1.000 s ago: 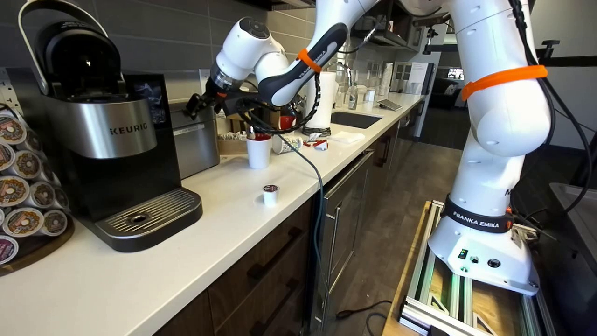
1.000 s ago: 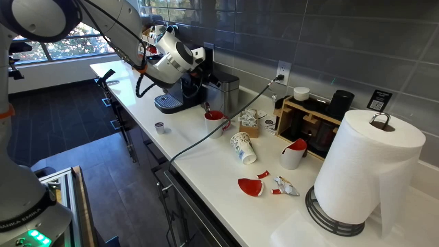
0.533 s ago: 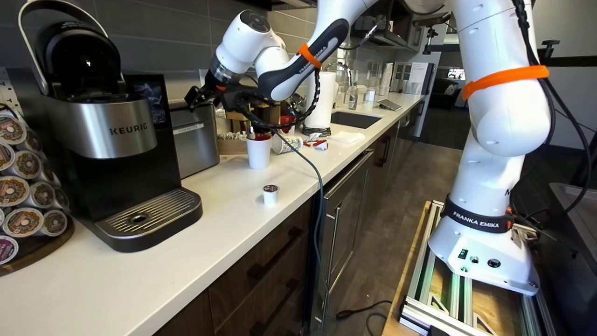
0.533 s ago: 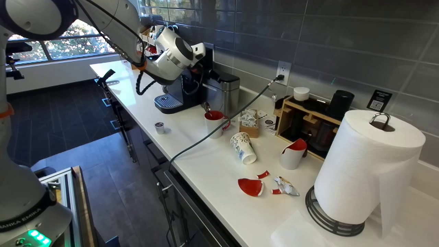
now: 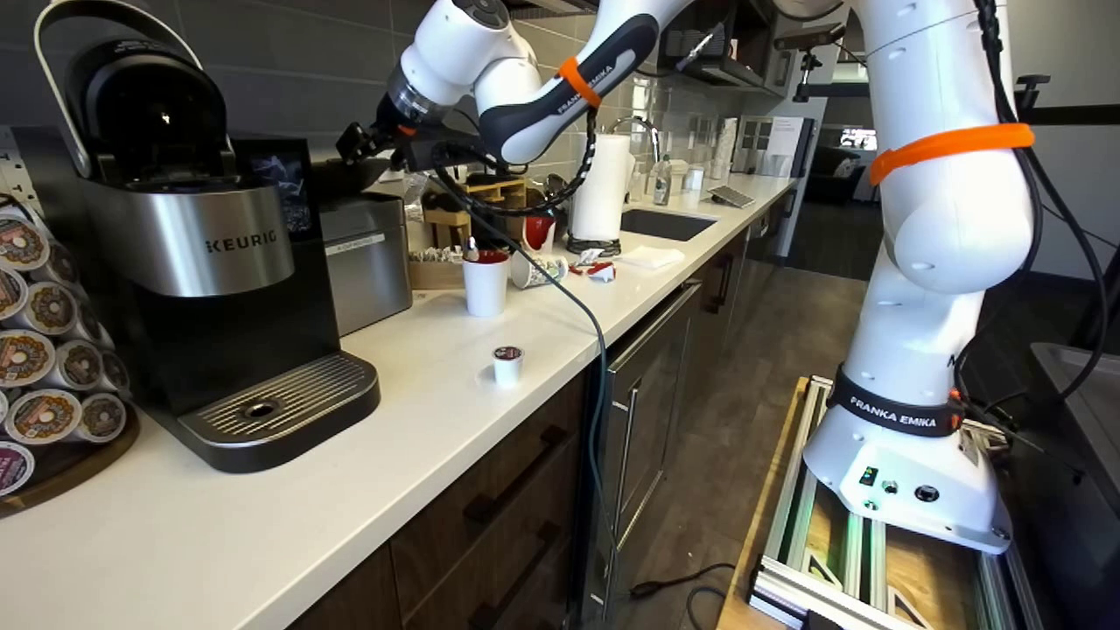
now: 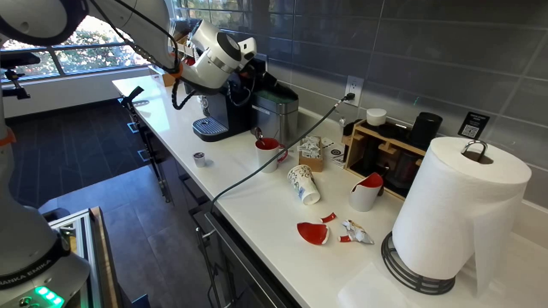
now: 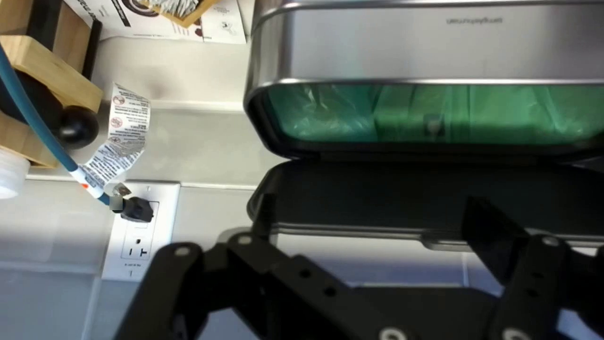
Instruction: Pick up the small cup from the coffee marker and put it on the counter
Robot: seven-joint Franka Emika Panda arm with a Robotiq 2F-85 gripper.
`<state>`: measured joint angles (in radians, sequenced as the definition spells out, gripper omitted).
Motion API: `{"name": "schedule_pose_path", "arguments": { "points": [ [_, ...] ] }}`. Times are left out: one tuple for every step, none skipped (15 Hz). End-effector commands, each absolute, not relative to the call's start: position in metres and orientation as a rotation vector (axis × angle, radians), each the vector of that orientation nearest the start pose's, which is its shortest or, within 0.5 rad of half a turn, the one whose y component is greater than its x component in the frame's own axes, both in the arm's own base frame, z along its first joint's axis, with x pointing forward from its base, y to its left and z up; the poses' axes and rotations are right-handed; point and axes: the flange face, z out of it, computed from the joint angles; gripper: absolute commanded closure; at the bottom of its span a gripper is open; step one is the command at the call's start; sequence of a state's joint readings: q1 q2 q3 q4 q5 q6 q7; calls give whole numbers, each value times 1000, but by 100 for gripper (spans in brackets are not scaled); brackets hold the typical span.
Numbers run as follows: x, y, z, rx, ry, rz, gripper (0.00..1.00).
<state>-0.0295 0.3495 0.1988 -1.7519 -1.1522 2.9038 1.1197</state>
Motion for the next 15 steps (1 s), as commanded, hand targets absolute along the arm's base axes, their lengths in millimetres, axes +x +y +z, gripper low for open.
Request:
{"name": "schedule_pose_path", "arguments": {
  "points": [
    [679,163,454,-2853,-4,-1500,0],
    [684,166,456,-2858,-1,-1506,0],
    [689,169,458,-2867,3,-1508,0],
    [694,173,458,-2877,5,-1509,0],
    [698,177,459,-2886,7,-1511,0],
    [703,182,460,-2893,11,-1516,0],
    [707,186,461,-2900,14,-1518,0],
    [711,190,462,-2907,18,-1518,0],
    [716,193,462,-2913,25,-1519,0],
    [720,196,463,-2918,31,-1519,0],
    [725,198,464,-2923,42,-1515,0],
    [729,200,465,-2926,50,-1511,0],
    [734,201,465,-2932,58,-1507,0],
    [737,201,465,-2936,68,-1500,0],
    [741,201,465,-2938,76,-1495,0]
  ]
}}
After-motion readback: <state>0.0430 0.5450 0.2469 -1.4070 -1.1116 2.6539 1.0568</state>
